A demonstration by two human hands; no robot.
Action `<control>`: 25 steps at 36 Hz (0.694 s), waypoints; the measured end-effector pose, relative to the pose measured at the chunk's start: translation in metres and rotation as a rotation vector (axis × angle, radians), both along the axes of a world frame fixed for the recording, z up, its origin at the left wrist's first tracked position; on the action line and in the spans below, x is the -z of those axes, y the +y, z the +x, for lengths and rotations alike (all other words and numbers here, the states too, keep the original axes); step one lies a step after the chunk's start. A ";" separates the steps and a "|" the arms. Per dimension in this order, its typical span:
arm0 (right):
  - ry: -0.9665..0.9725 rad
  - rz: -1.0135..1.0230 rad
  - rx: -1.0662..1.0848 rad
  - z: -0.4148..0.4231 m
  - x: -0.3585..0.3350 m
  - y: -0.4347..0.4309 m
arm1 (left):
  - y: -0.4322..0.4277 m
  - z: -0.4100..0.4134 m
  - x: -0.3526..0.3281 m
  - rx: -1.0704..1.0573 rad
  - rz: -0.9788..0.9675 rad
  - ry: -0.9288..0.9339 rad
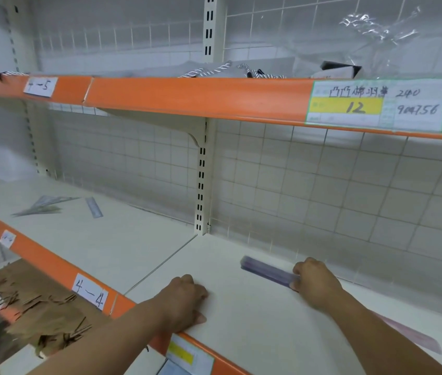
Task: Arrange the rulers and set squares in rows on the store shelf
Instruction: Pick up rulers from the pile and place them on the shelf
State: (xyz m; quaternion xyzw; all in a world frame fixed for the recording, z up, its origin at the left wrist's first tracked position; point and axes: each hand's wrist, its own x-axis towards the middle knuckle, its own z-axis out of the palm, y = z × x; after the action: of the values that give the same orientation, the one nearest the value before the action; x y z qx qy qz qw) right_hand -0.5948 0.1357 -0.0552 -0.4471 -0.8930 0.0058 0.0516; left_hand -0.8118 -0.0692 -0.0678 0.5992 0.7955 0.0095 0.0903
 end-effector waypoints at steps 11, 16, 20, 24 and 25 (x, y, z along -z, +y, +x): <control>-0.004 -0.055 -0.002 -0.001 0.003 0.004 | 0.002 0.001 -0.004 0.004 -0.023 -0.012; 0.007 -0.072 -0.001 -0.001 0.004 0.006 | 0.001 0.001 -0.005 0.004 -0.030 -0.022; -0.027 -0.075 -0.019 -0.002 0.005 0.006 | 0.001 0.002 -0.005 0.000 -0.036 -0.031; -0.052 -0.058 -0.031 -0.002 0.005 0.004 | 0.002 0.002 -0.006 0.001 -0.040 -0.025; -0.056 -0.050 -0.033 -0.003 0.004 0.003 | 0.002 0.002 -0.007 0.000 -0.042 -0.024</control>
State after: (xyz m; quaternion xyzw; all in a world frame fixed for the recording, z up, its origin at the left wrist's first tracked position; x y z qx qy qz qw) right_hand -0.5975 0.1391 -0.0594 -0.4334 -0.9009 0.0164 0.0150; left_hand -0.8096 -0.0673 -0.0612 0.5971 0.7942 0.0000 0.1124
